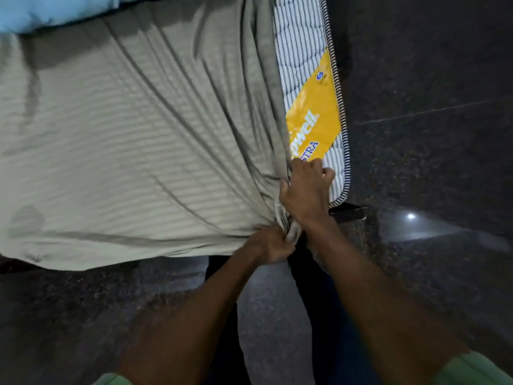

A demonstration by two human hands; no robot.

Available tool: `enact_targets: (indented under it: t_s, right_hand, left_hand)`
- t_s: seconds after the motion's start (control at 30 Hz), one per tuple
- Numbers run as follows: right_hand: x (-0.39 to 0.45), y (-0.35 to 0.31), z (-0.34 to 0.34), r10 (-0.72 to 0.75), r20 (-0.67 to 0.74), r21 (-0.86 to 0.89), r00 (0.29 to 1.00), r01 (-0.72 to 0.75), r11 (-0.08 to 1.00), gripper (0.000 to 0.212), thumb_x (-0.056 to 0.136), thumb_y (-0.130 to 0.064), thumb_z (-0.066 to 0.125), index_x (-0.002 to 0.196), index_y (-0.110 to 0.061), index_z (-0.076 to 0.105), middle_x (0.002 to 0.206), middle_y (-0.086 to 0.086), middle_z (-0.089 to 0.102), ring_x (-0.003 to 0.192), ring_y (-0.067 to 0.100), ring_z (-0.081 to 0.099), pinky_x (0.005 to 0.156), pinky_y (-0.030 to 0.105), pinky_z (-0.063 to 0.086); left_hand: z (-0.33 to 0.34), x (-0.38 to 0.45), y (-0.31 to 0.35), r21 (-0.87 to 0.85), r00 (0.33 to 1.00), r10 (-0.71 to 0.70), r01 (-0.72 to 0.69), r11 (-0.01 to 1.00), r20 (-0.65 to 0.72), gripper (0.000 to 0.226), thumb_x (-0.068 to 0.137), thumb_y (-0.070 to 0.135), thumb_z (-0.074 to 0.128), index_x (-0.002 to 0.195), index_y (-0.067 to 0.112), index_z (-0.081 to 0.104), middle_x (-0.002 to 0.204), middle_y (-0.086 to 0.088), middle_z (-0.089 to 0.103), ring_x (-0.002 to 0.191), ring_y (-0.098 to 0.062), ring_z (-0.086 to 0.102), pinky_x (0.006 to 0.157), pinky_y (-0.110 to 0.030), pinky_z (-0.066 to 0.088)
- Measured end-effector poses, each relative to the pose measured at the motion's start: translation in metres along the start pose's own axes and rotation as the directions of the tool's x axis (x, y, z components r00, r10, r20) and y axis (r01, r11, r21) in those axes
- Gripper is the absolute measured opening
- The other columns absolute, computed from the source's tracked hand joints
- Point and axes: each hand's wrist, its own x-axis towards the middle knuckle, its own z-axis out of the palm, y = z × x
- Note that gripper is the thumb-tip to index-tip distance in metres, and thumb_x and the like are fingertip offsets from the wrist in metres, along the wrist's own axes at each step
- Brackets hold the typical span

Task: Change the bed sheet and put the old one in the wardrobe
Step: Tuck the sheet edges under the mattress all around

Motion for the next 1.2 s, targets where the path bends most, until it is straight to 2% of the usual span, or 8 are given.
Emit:
enact_targets:
  t_s: [0.1, 0.27, 0.53, 0.67, 0.77, 0.9, 1.07, 1.2]
  right_hand:
    - [0.009, 0.026, -0.020, 0.093, 0.039, 0.148, 0.995, -0.098, 0.984, 0.027, 0.085, -0.021, 0.062, 0.111, -0.015, 0.053, 0.093, 0.016, 0.069, 0.090, 0.041, 0.063, 0.080, 0.044, 0.044]
    - [0.021, 0.089, -0.047, 0.334, -0.064, 0.274, 0.940, -0.305, 0.912, 0.014, 0.079, -0.018, 0.059, 0.089, -0.017, 0.049, 0.082, 0.013, 0.064, 0.079, 0.041, 0.061, 0.068, 0.042, 0.044]
    - [0.042, 0.092, -0.035, 0.383, 0.012, 0.691, 0.924, -0.284, 0.664, 0.029, 0.076, -0.039, 0.066, 0.100, -0.023, 0.059, 0.100, -0.001, 0.063, 0.093, 0.020, 0.060, 0.084, 0.041, 0.051]
    - [0.057, 0.098, -0.041, 0.307, 0.340, 0.391, 0.889, -0.430, 0.814, 0.040, 0.086, -0.054, 0.063, 0.089, -0.014, 0.067, 0.089, 0.002, 0.067, 0.087, 0.024, 0.058, 0.094, 0.045, 0.047]
    - [0.069, 0.110, -0.062, 0.326, 0.430, 0.732, 0.842, -0.536, 0.421, 0.015, 0.079, -0.025, 0.078, 0.082, -0.011, 0.074, 0.077, 0.003, 0.074, 0.080, 0.024, 0.069, 0.069, 0.035, 0.054]
    - [0.066, 0.151, -0.074, 0.066, 0.604, 0.752, 0.794, -0.541, -0.375, 0.045, 0.088, 0.000, 0.067, 0.133, 0.000, 0.063, 0.127, 0.024, 0.069, 0.118, 0.040, 0.067, 0.101, 0.055, 0.054]
    - [0.054, 0.187, -0.079, 0.039, 0.656, 0.656, 0.754, -0.544, -0.524, 0.027, 0.094, -0.016, 0.064, 0.119, -0.006, 0.070, 0.128, 0.020, 0.069, 0.119, 0.034, 0.067, 0.104, 0.051, 0.053]
    - [0.065, 0.196, -0.062, 0.564, 0.531, 0.841, 0.633, -0.309, -0.445, 0.042, 0.066, 0.011, 0.076, 0.077, -0.021, 0.049, 0.101, 0.014, 0.070, 0.100, 0.032, 0.066, 0.087, 0.044, 0.058]
  left_hand:
    - [-0.031, 0.012, 0.030, -0.076, 0.998, 0.058, -0.058, 0.995, -0.010, 0.053, 0.086, 0.048, 0.070, 0.131, 0.020, 0.067, 0.130, -0.001, 0.067, 0.114, -0.018, 0.063, 0.102, -0.031, 0.050]
    - [-0.050, 0.035, 0.063, -0.272, 0.899, 0.115, -0.247, 0.930, -0.424, 0.019, 0.085, 0.045, 0.077, 0.089, 0.027, 0.076, 0.081, 0.014, 0.073, 0.076, -0.002, 0.065, 0.077, -0.027, 0.052]
    - [-0.047, 0.068, 0.118, -0.177, 0.660, 0.097, -0.336, 0.925, -0.745, 0.020, 0.093, 0.041, 0.065, 0.109, 0.029, 0.067, 0.107, 0.006, 0.072, 0.098, -0.015, 0.067, 0.082, -0.031, 0.051]
    - [-0.031, 0.079, 0.122, -0.259, 0.665, 0.046, -0.353, 0.899, -0.745, 0.022, 0.100, 0.041, 0.057, 0.110, 0.022, 0.062, 0.106, 0.000, 0.071, 0.097, -0.020, 0.065, 0.079, -0.032, 0.047]
    - [-0.024, 0.080, 0.119, -0.265, 0.587, 0.008, -0.377, 0.888, -0.810, 0.020, 0.101, 0.041, 0.056, 0.102, 0.021, 0.058, 0.102, 0.001, 0.066, 0.093, -0.019, 0.062, 0.078, -0.036, 0.047]
    - [-0.021, 0.078, 0.121, -0.224, 0.568, 0.025, -0.364, 0.904, -0.823, 0.025, 0.098, 0.048, 0.058, 0.102, 0.023, 0.056, 0.102, 0.003, 0.059, 0.090, -0.016, 0.058, 0.080, -0.037, 0.049]
    - [-0.029, 0.070, 0.135, 0.065, 0.429, 0.180, -0.268, 0.961, -0.885, 0.024, 0.093, 0.052, 0.059, 0.094, 0.027, 0.056, 0.100, 0.005, 0.056, 0.091, -0.019, 0.057, 0.080, -0.042, 0.052]
    - [-0.037, 0.073, 0.143, 0.360, 0.405, 0.428, -0.236, 0.903, -0.808, 0.033, 0.085, 0.037, 0.071, 0.112, 0.023, 0.060, 0.123, -0.004, 0.051, 0.107, -0.024, 0.054, 0.090, -0.043, 0.051]
